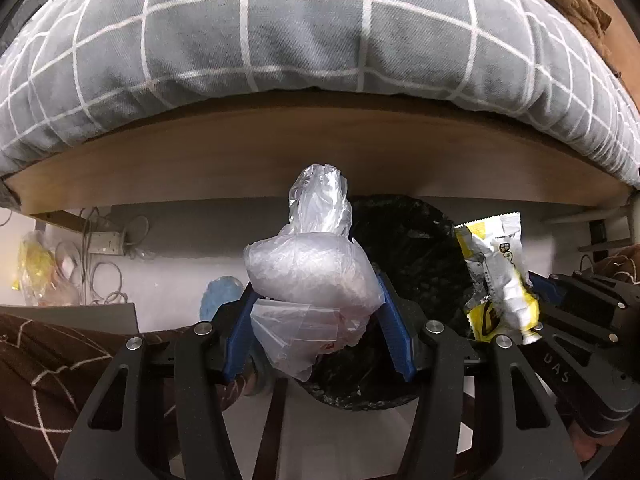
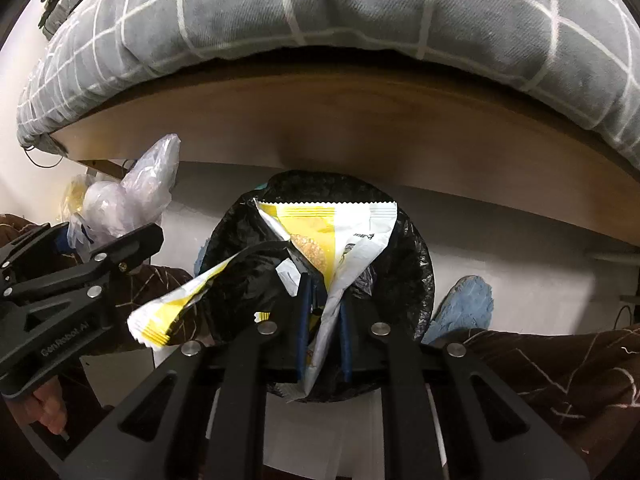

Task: Collect trash
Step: 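Open the right tool to drop the wrapper into the bin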

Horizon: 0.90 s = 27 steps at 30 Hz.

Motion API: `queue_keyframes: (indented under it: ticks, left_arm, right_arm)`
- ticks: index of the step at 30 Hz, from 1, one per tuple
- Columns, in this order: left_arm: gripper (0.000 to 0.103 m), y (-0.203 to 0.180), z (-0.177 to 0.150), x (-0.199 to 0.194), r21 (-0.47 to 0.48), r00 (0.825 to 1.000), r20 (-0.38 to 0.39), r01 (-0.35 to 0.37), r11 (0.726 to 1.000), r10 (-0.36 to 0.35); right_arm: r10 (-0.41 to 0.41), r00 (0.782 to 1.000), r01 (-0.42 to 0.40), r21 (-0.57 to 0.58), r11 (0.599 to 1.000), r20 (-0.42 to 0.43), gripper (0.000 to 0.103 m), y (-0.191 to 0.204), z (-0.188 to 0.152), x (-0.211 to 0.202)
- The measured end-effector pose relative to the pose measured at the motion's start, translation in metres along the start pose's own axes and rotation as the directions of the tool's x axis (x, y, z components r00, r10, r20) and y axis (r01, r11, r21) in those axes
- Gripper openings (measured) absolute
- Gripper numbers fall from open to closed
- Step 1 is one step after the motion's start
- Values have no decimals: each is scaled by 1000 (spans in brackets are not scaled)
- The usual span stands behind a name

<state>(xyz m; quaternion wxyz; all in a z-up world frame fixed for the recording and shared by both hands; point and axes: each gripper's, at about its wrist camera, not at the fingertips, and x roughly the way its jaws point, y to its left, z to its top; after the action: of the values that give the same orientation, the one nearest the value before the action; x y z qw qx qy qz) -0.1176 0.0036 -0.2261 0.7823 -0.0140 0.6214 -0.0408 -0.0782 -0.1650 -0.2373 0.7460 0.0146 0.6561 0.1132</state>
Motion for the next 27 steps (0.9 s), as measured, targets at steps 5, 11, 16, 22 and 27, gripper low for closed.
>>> queue_keyframes:
  ticks: [5, 11, 16, 22, 27]
  left_arm:
    - [55, 7, -2, 0, -14, 1000, -6, -17, 1000, 17]
    - [55, 18, -5, 0, -44, 999, -7, -33, 998, 33]
    - [55, 18, -4, -2, -56, 999, -9, -39, 998, 39]
    - [55, 14, -3, -4, -49, 999, 0, -40, 998, 40]
    - [55, -2, 0, -5, -27, 1000, 2, -30, 999, 30]
  right_arm:
    - [-11, 1000, 11, -12, 1000, -10, 22, 3, 0, 7]
    - [-37, 999, 37, -23, 999, -5, 47, 7, 1, 9]
    - [-55, 998, 56, -18, 998, 9, 64, 4, 1, 9]
    - [-91, 994, 91, 2, 996, 65, 90, -4, 3, -4]
    - [-131, 986, 129, 28, 991, 103, 95, -21, -1, -18]
